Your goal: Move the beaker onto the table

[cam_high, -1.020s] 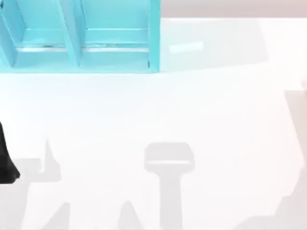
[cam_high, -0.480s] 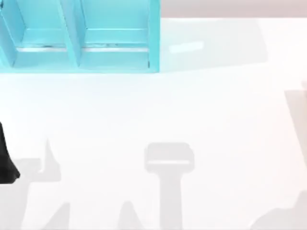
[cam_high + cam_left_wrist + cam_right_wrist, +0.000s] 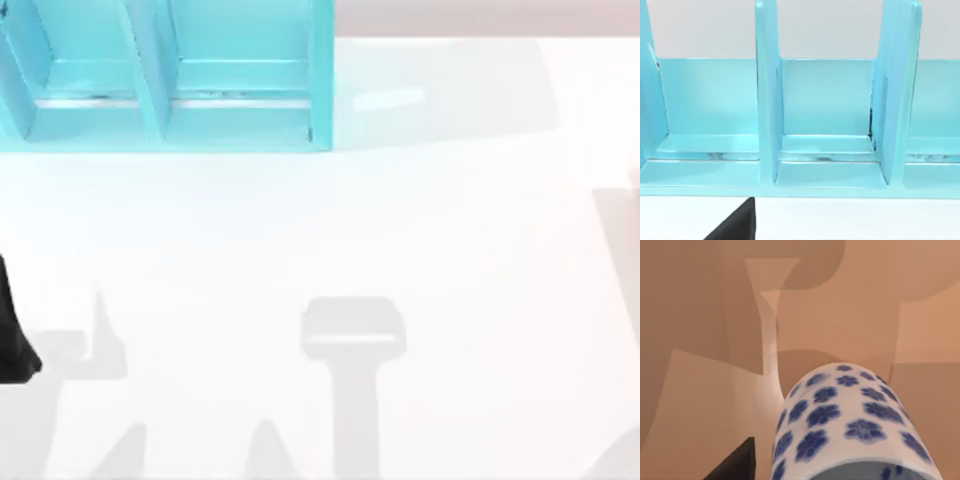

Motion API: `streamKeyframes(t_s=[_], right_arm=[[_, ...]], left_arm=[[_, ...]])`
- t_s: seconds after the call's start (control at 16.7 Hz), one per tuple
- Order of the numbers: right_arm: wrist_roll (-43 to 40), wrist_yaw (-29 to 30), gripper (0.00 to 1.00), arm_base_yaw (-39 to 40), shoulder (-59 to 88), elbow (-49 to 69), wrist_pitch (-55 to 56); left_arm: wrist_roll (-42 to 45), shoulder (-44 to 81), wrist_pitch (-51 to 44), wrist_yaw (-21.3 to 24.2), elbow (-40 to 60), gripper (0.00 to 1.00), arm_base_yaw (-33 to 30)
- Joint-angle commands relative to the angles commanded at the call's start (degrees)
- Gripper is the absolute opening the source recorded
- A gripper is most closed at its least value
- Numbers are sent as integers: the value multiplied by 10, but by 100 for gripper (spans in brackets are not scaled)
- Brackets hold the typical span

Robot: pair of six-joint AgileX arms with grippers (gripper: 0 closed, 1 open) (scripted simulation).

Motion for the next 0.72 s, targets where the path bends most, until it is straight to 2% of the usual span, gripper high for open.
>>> streamKeyframes(t_s=[0.24, 0.72], right_arm=[[0, 0, 100, 0, 0, -2, 3], [0, 0, 40, 0, 0, -2, 3]], left_arm=[[0, 0, 0, 0, 0, 100, 0], [0, 0, 0, 0, 0, 100, 0]])
